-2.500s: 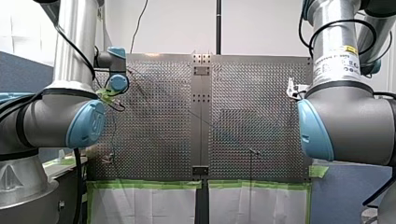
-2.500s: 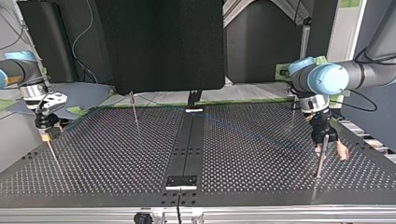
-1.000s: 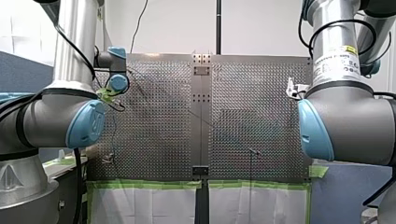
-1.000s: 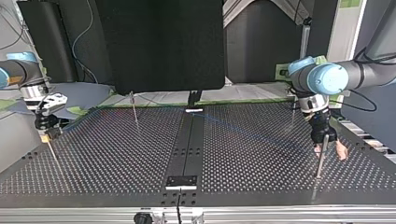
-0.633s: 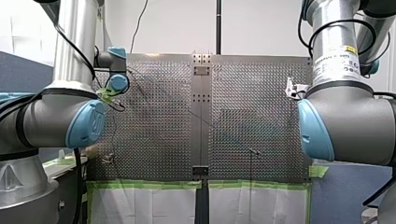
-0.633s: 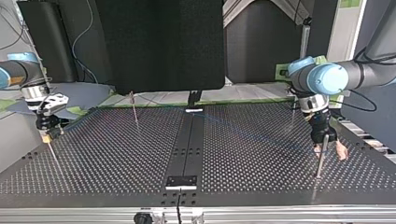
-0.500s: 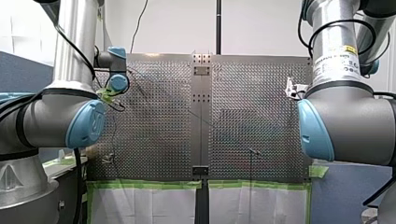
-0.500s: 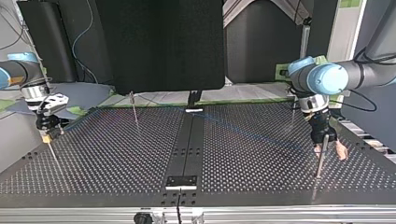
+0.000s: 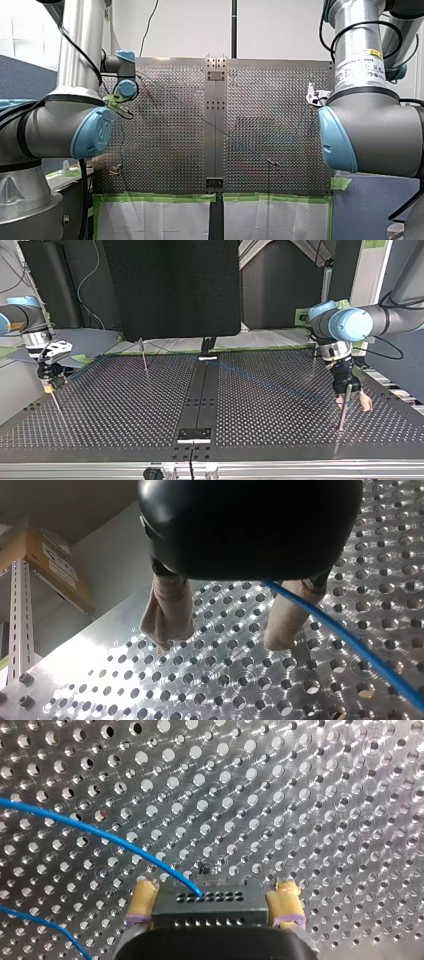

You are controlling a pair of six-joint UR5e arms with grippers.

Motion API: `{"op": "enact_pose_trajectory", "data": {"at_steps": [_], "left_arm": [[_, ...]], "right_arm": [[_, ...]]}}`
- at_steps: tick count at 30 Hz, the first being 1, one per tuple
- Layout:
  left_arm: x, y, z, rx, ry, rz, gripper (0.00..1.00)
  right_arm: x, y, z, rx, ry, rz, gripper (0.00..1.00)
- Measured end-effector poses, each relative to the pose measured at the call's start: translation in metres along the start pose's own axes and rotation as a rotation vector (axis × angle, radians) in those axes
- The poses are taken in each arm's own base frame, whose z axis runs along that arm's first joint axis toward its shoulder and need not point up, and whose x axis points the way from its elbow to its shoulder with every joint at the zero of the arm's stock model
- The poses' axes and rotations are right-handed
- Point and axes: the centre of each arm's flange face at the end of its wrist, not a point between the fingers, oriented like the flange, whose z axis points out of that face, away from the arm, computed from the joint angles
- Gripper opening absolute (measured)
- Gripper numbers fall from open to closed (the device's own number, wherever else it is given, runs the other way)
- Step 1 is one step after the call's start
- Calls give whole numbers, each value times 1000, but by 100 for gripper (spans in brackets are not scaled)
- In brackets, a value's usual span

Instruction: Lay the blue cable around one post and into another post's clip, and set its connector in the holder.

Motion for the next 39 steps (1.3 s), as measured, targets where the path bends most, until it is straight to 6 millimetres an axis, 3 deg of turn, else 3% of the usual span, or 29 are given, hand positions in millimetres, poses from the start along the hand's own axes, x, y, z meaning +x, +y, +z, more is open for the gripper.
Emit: {"op": "enact_pose_trajectory", "data": {"at_steps": [39], "left_arm": [[1,-1,-1,1,2,9,100]], "right_arm": [[-1,-4,1,31,0,11,98]]}}
